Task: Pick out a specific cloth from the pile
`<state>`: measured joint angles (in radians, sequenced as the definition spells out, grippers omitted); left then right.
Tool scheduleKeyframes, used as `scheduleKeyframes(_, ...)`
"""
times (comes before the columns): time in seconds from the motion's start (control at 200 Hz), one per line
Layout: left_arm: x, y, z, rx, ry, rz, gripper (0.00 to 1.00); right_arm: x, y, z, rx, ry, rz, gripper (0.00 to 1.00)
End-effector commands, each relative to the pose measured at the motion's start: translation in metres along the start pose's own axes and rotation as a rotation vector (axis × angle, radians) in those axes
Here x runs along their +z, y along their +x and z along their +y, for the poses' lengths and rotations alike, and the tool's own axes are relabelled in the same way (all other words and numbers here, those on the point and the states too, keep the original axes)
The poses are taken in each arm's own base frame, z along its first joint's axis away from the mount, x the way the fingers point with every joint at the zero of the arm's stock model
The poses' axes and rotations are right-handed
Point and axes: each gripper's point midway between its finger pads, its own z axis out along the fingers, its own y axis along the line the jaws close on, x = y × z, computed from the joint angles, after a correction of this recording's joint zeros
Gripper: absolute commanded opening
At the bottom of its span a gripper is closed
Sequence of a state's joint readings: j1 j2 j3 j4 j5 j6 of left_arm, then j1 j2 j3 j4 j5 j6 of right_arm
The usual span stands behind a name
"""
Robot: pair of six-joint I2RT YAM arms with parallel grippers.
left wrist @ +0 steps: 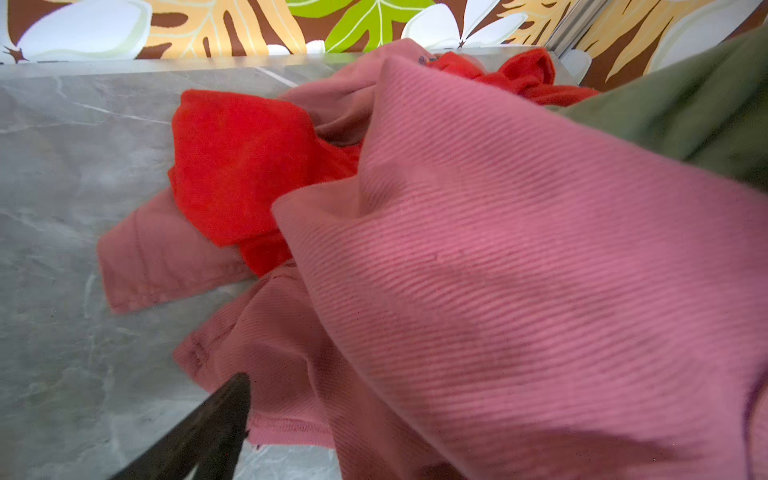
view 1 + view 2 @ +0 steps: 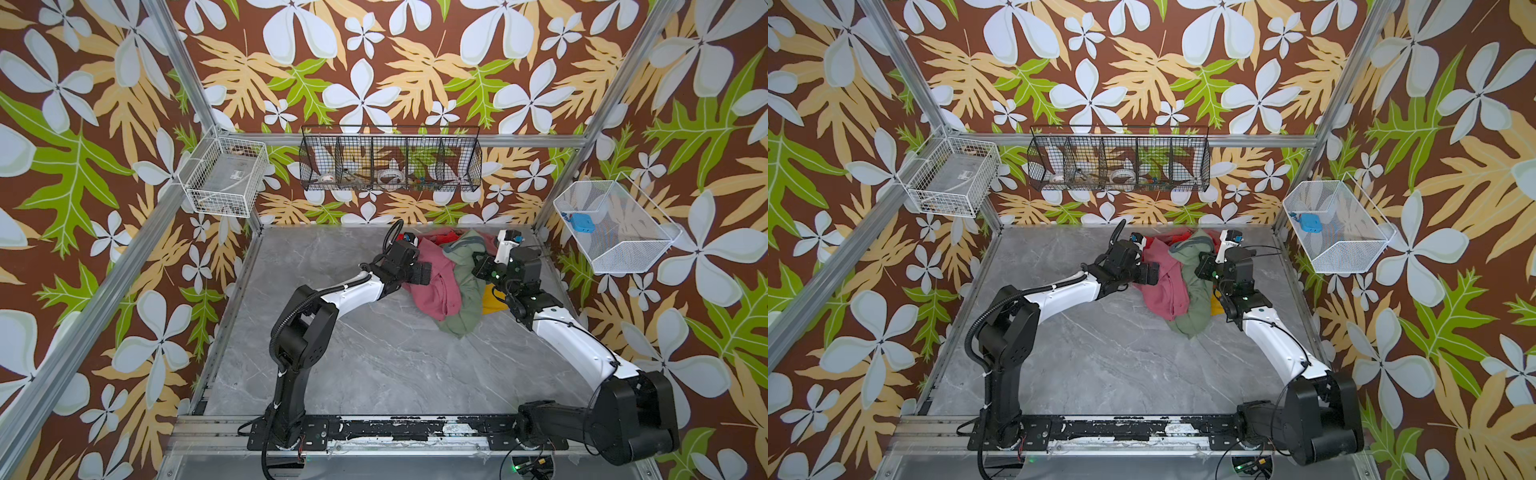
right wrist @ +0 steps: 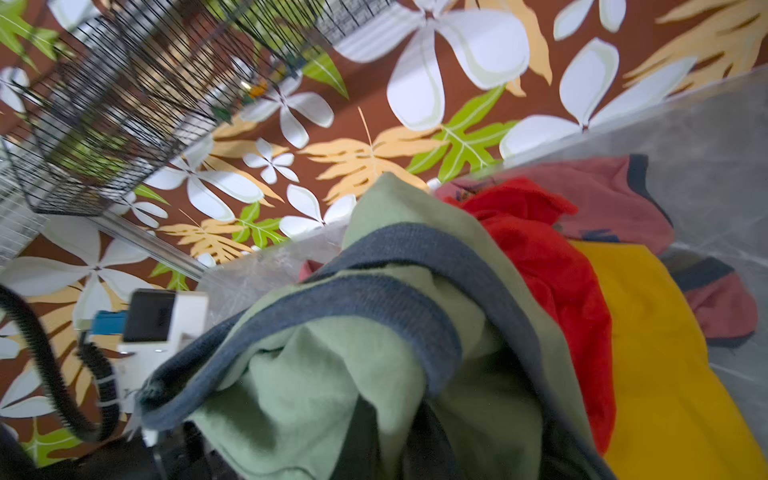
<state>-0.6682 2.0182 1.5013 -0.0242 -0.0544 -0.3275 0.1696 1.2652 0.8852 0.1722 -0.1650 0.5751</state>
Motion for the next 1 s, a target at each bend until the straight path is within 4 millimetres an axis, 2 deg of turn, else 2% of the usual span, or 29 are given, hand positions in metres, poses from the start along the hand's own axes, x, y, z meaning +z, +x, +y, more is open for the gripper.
scheduleKeyframes(0.0,0.002,0.001,0.006,0.024,-0.033,0.015,1.0,-0.01,-0.031,0.02,0.024,-0.054,-0.079,0.0)
scheduleKeyframes(0.145,0.001,-0.002,0.006,0.031,-0.042,0.009,1.0,-0.025,-0.061,0.05,0.022,-0.129,-0.15,0.0)
scheduleKeyframes(0.305,0.005,-0.001,0.006,0.026,-0.045,0.022,1.0,-0.039,-0.085,0.076,0.016,-0.178,-0.202,0.0)
scheduleKeyframes(0.495,0.012,0.003,0.008,0.021,-0.054,0.044,1.0,-0.056,-0.112,0.088,-0.002,-0.175,-0.268,0.0)
scheduleKeyframes(0.656,0.016,0.004,0.006,0.015,-0.054,0.06,1.0,-0.061,-0.13,0.094,-0.037,-0.159,-0.294,0.0)
scheduleKeyframes(0.861,0.021,0.004,0.005,0.019,-0.055,0.079,1.0,-0.071,-0.157,0.114,-0.054,-0.204,-0.348,0.0)
scheduleKeyframes(0.991,0.018,0.001,0.009,0.029,-0.08,0.088,1.0,-0.08,-0.167,0.126,-0.047,-0.24,-0.368,0.0)
